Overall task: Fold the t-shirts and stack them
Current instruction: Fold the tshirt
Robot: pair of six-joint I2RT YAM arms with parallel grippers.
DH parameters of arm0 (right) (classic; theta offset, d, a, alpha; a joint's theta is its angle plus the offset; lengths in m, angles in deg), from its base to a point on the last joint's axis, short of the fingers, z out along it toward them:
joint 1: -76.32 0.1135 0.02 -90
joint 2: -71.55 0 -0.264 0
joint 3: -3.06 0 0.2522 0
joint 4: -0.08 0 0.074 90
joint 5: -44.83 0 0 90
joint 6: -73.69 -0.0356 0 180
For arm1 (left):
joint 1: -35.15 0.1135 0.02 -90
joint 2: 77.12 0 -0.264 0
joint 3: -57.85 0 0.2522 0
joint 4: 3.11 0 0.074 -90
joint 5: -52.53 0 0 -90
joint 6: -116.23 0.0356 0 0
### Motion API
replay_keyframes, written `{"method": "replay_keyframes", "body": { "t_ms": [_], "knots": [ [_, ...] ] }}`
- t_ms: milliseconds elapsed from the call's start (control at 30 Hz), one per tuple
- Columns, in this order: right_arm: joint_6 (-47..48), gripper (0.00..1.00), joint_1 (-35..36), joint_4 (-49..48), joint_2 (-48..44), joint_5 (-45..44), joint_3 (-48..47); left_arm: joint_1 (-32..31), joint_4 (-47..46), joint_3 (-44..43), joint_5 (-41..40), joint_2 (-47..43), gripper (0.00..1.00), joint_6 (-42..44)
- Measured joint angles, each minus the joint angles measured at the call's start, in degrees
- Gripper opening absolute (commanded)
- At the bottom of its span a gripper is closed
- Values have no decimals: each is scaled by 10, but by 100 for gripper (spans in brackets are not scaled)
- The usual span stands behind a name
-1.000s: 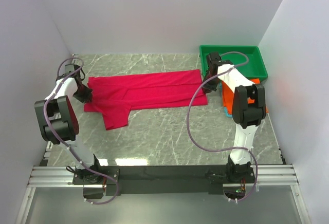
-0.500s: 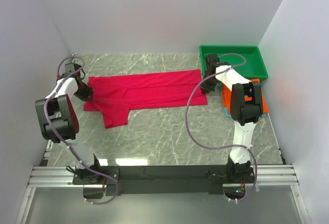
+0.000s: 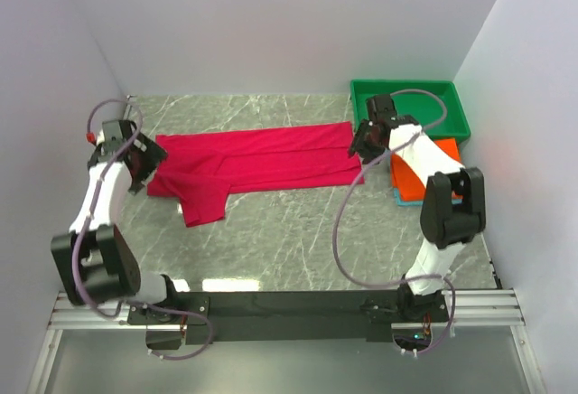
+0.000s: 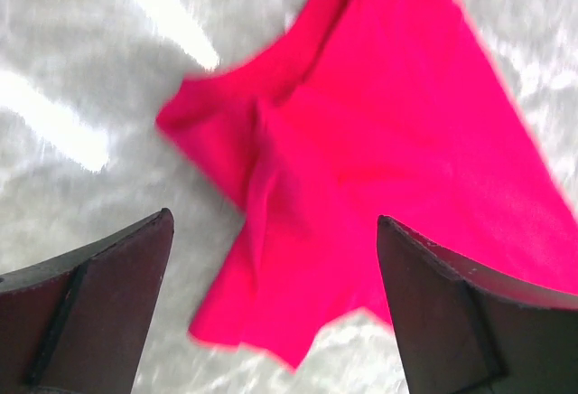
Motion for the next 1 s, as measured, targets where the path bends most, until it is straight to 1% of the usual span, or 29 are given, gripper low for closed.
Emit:
{"method": "replay_keyframes", "body": {
  "t_ms": [100, 200, 267, 367, 433, 533, 700, 900, 933, 1000],
  "knots": [
    [0, 54, 33, -17, -56, 20, 37, -16, 3, 61, 9, -62, 99, -1],
    [-1, 54, 87, -40, -85, 51, 65, -41, 17, 129, 18, -108, 91, -4],
    [-6, 54, 127, -63, -90, 81, 85, -62, 24, 170, 22, -131, 85, -9],
    [-23, 53, 185, -97, -84, 126, 114, -90, 29, 218, 27, -149, 78, -22],
    [-36, 53, 216, -114, -72, 150, 120, -105, 29, 240, 27, -151, 77, -29],
    [-60, 53, 260, -153, -43, 184, 120, -125, 29, 252, 26, -150, 77, -38],
    [-98, 52, 306, -205, 21, 227, 105, -157, 12, 252, 7, -128, 72, -40],
    [-151, 52, 347, -259, 112, 266, 64, -174, 3, 251, -14, -86, 62, -39],
    [-159, 52, 351, -267, 122, 270, 59, -176, 2, 250, -17, -82, 58, -38],
    [-176, 52, 360, -284, 140, 279, 48, -181, 1, 248, -24, -71, 55, -38]
  ]
}}
